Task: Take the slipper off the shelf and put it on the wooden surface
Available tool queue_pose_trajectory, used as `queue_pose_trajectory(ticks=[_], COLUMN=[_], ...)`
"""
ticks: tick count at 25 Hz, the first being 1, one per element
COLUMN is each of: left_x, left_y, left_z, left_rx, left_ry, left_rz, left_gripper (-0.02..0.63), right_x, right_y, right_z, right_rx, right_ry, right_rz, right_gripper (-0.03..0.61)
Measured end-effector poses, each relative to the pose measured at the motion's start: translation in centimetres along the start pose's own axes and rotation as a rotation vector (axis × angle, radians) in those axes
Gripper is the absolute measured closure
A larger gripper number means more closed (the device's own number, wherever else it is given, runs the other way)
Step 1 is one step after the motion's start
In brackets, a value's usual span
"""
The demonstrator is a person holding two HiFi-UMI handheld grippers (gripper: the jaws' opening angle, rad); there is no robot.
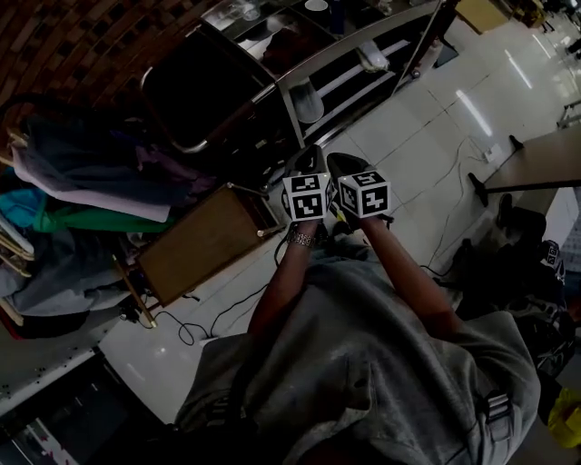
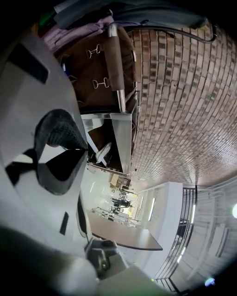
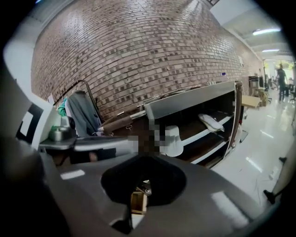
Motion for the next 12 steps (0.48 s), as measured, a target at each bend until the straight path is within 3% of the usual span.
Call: queue_pose_trajectory(ticks=[5, 8, 10, 12], left_x=[-1.5, -1.5, -1.1, -0.6], left_y=[1.9, 3.5, 5.0, 5.8], left_z=[-0.1, -0.2, -0.4, -0.4], left_rx=[0.033, 0.044, 0.069, 0.094], left_ry=[0.015, 0.016, -0.006, -0.03], left_rz=[-0.028, -0.071, -0.098, -0.101], left_gripper=[0.607, 0.608, 0.609, 0.609], right_x=[-3.0, -5.5, -9.1, -14.2], right_y=[-0.2, -0.3, -2.4, -6.4], right_z=[-1.3, -2.1, -2.3, -1.2], right_rx=[-0.021, -0.056, -0.135, -0.245], right_ry=[0.034, -0.002, -0.055, -0.057], right_rz=[-0.05, -0.126, -0.14, -0.084], right_gripper=[0.578, 0.578, 0.577, 0.564])
Point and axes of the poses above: the fingertips, and each gripper's own axes: x backward along the fingers, y to its left, z out of its underside, the point moved 3 cm from there along x, backward along the fingers, and after that the axes turned 8 degrees about z, right-handed, at the moved point
